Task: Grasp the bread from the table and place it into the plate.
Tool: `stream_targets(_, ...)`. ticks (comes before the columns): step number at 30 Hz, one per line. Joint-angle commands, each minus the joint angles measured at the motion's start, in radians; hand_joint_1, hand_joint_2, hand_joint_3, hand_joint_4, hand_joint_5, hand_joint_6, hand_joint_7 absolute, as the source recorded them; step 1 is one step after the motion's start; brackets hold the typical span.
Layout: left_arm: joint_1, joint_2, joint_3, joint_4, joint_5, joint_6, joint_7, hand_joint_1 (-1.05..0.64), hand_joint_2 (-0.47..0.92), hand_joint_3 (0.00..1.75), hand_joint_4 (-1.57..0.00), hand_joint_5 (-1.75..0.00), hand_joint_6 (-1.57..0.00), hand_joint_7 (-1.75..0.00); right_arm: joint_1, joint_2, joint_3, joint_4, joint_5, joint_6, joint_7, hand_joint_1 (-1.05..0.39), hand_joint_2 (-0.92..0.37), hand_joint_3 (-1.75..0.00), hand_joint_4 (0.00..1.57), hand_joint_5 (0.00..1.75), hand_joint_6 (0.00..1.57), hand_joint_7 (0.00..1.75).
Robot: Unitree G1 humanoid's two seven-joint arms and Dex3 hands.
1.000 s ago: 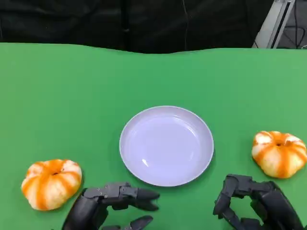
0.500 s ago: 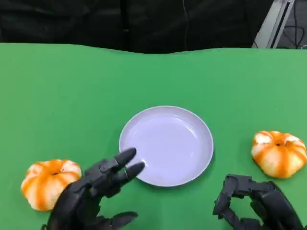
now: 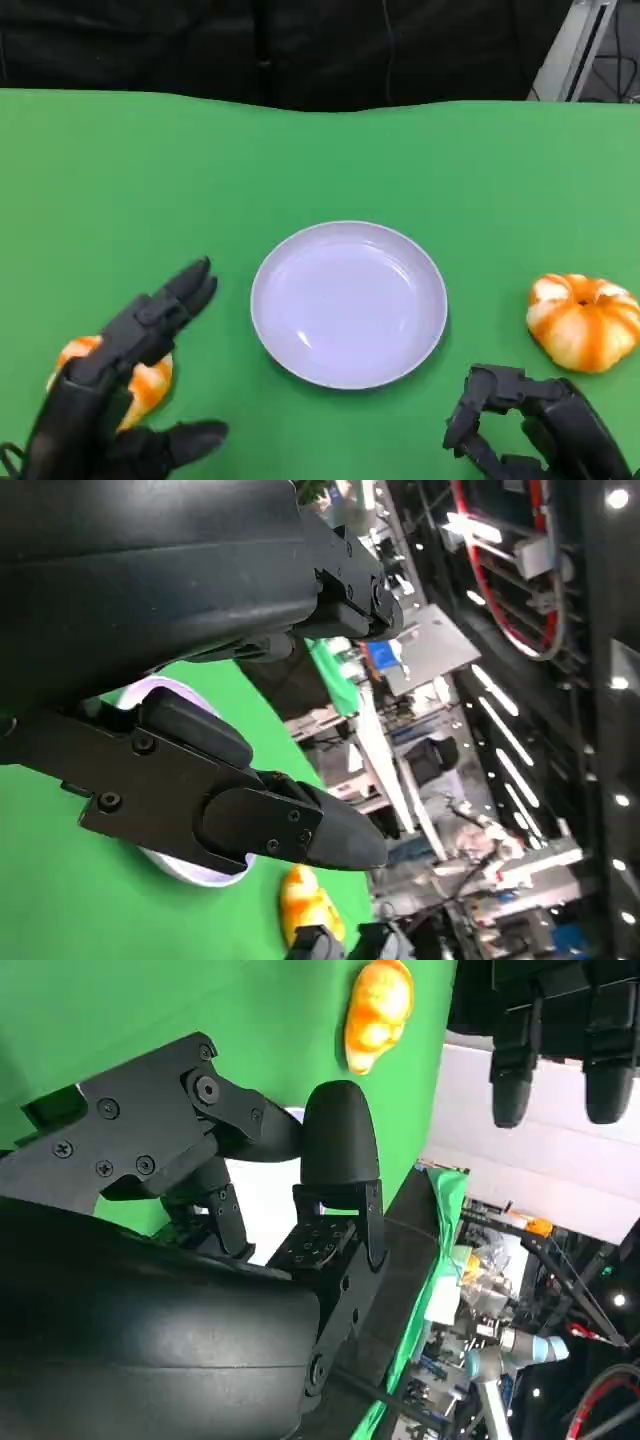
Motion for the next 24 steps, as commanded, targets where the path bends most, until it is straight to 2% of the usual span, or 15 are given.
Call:
stream_targets(1, 0.006, 0.018, 0.004, -0.012, 0.003, -0.003, 0.028, -0.76, 0.92, 0.16, -0.38, -0.03, -0.31, -0.02, 0.004, -0.011, -0.009, -0.006, 0.024, 0.001, 0.008, -0.21, -0.62, -0.92, 0.82, 1.59, 0.82, 1.31)
stream_targets(7, 0.0, 0.025, 0.02, -0.006, 0.025, -0.024, 0.053, -0.76, 0.92, 0.16, -0.38, -0.02, -0.32, -0.02, 0.002, -0.01, -0.012, 0.001, 0.023, -0.007, 0.009, -0.22, -0.61, -0.92, 0.81, 1.58, 0.82, 1.3)
stream_targets(11, -0.006, 0.047, 0.113, -0.026, 0.181, -0.036, 0.174, -0.79, 0.92, 0.16, -0.41, -0.03, -0.35, -0.02, 0.006, -0.014, -0.012, -0.006, 0.029, -0.001, 0.014, -0.23, -0.61, -0.92, 0.81, 1.58, 0.81, 1.31)
stream_targets(24, 0.005, 0.074, 0.12, -0.032, 0.281, -0.033, 0.302, -0.82, 0.92, 0.17, -0.48, -0.04, -0.39, -0.02, 0.005, -0.015, -0.012, -0.001, 0.028, -0.003, 0.019, -0.24, -0.62, -0.9, 0.81, 1.58, 0.8, 1.32)
